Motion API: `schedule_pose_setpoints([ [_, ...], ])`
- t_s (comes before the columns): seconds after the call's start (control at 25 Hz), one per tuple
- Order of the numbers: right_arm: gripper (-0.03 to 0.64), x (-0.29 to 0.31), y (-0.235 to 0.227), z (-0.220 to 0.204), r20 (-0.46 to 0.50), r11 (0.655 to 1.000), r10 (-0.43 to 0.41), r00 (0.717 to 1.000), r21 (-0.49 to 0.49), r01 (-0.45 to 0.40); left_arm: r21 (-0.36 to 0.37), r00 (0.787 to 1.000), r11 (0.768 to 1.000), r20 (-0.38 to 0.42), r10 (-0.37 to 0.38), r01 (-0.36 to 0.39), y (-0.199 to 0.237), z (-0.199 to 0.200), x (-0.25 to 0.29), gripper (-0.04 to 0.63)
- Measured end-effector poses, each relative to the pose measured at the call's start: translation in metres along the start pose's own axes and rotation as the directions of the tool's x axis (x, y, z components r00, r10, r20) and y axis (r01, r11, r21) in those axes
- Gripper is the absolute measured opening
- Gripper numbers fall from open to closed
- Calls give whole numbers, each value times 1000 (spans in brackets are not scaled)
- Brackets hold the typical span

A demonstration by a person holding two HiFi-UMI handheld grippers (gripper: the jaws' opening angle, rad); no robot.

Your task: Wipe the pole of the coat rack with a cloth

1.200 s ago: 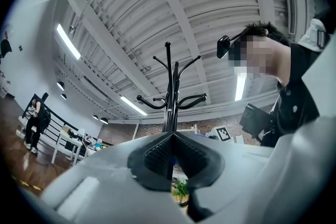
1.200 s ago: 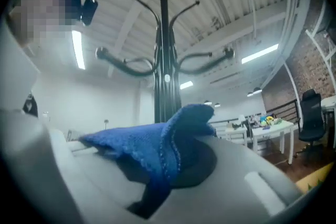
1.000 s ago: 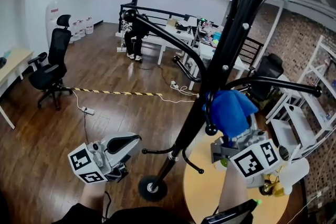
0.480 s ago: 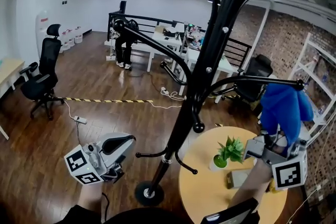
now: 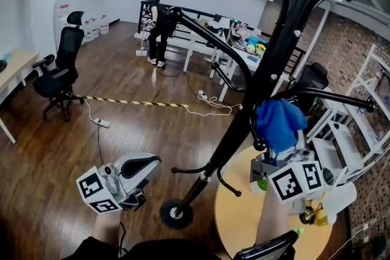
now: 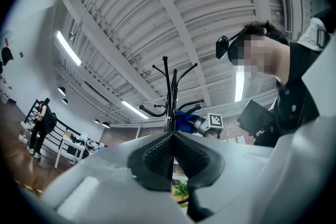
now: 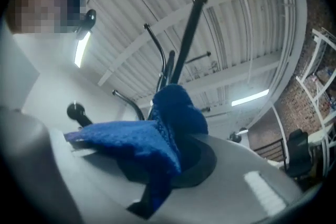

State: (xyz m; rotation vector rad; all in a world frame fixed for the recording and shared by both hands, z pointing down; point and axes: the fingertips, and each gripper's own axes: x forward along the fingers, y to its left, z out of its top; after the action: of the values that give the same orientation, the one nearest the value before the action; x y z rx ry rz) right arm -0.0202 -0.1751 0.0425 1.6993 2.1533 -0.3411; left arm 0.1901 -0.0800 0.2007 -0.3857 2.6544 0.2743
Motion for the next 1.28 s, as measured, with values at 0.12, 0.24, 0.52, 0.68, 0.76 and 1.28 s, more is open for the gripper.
schedule_pose_setpoints([
  [0.12,23,-16,-5,-51,-97,996,-17,995,81,25,-18,1000,1000,-10,18,-19,2,-4,-10,3],
  [0.24,23,-42,3,-105,-270,1000,-12,963,13,16,-40,999,999,-19,29,-29,7,-7,-20,3],
  [0.52,23,-118,21,-259,-763,984,-26,646,-134,-118,-94,996,994,-64,-57,51,3,-21,-12,3],
  [0.68,23,-159,4,-283,-856,978,-98,507,-176,-109,-120,991,989,-85,-102,91,-3,-31,1,3],
  [0.76,23,-174,-2,-274,-851,986,-94,516,-151,-70,-118,990,989,-95,-105,94,-3,-36,9,3],
  [1.28,23,-155,67,-255,-670,995,-83,738,-12,100,-162,974,975,-146,-176,151,8,-49,59,3],
])
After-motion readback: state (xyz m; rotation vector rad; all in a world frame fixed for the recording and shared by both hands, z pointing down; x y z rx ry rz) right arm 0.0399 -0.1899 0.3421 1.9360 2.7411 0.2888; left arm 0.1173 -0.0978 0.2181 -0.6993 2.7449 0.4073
